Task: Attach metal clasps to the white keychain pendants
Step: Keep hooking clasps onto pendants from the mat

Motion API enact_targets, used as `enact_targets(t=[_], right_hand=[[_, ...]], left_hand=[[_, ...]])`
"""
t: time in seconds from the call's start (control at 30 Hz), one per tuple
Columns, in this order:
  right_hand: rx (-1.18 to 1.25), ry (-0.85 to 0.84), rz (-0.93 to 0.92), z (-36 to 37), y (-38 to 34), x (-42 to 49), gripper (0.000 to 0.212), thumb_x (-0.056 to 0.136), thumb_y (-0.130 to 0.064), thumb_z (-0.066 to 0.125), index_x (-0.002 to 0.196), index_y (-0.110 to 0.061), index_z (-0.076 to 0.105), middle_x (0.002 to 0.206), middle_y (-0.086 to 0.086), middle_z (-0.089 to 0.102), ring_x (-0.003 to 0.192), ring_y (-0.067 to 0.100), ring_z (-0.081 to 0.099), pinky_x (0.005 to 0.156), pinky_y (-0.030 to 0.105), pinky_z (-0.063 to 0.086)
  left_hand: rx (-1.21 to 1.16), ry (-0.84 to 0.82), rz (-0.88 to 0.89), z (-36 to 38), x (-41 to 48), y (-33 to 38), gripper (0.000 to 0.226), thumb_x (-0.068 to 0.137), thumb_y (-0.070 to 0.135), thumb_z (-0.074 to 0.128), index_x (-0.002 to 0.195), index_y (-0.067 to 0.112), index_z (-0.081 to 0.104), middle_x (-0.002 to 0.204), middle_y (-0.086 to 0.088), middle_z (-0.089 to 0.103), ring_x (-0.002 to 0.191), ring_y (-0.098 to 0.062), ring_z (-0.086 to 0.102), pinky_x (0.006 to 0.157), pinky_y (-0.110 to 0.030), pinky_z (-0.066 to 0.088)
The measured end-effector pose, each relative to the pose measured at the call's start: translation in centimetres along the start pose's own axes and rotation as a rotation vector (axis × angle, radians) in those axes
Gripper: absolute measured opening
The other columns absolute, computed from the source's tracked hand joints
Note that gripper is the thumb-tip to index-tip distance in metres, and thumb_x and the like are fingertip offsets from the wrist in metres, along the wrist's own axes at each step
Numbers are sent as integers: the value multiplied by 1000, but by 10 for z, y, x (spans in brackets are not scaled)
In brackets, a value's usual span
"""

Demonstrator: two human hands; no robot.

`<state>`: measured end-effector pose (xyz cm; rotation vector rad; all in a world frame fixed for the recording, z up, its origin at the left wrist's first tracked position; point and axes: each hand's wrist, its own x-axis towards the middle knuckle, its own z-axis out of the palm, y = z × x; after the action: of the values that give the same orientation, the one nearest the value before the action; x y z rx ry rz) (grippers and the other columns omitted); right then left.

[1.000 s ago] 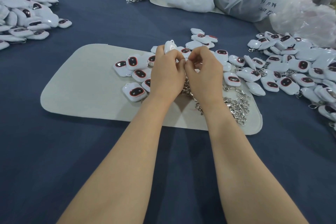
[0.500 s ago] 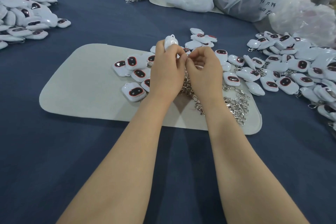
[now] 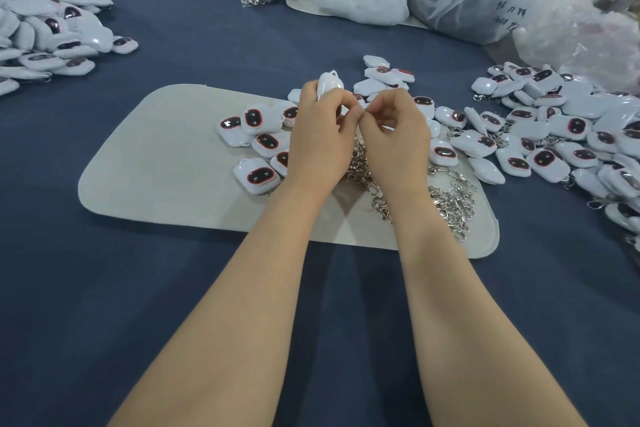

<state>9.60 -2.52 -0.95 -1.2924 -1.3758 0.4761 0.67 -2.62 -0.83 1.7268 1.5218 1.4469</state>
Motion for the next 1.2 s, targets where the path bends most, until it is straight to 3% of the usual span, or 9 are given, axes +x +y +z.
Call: enact_targets(t=[0.07,0.13,0.27,0.33,0.43,0.5,0.77,0.97,1.2], right_hand=[[54,25,49,0,0,1,24,80,-2,60,73,-23,50,70,-12,54,68,6,52,70,18,45],[112,24,97,0,1,3,27,80,-1,60,72,-25,50,72,-8,56,72,11,55,75,28,49],[120,-19,142,0,3,5,23,81,-4,62,73,-24,53,77,-4,61,79,19,62,82,36,52],[104,-39,129,1,4,5,23,82,-5,61,74,-25,53,81,-3,62,82,20,62,81,33,52],[35,-53,62,2,4,3,17,84,-3,58,82,-19,54,80,-9,58,74,6,56,72,14,47],[-4,-57,12,2,4,2,15,84,-2,57,86,-16,53,78,-13,56,71,0,52,67,9,44],[-51,-81,-69,0,4,1,17,83,0,57,87,-16,53,78,-16,55,72,-1,53,69,11,44],[-12,-95,-20,-1,5,3,16,84,-2,58,84,-17,53,75,-15,55,68,-4,51,69,11,44],[-17,-62,-3,-3,6,4,16,84,-2,58,81,-17,51,73,-13,54,68,3,50,69,16,44]], left_hand=[[13,-10,-16,1,0,-2,9,92,14,58,94,10,66,105,2,40,71,0,46,67,-11,34],[25,-23,-26,2,0,-3,9,92,14,58,94,11,66,105,3,40,70,2,46,68,-14,34],[46,-5,-20,1,1,-3,9,92,13,57,93,11,65,105,3,41,76,-7,46,72,-20,40],[53,-3,-18,1,2,-3,9,92,13,56,94,10,65,106,2,42,81,-10,47,77,-25,43],[71,-12,-12,1,1,-4,10,93,13,55,94,9,64,113,-2,47,86,-11,46,78,-26,43],[84,-12,-6,1,1,-4,11,94,13,54,95,9,63,117,-4,48,87,-12,45,78,-28,43],[116,-19,1,-1,1,-5,12,95,13,51,97,9,62,119,-7,47,85,-17,48,79,-35,45],[112,-12,-12,0,1,-4,12,95,14,52,98,9,62,113,-4,46,83,-14,47,80,-34,45],[91,-34,-10,1,2,-3,9,93,15,55,96,13,63,103,5,40,83,-11,46,79,-29,45]])
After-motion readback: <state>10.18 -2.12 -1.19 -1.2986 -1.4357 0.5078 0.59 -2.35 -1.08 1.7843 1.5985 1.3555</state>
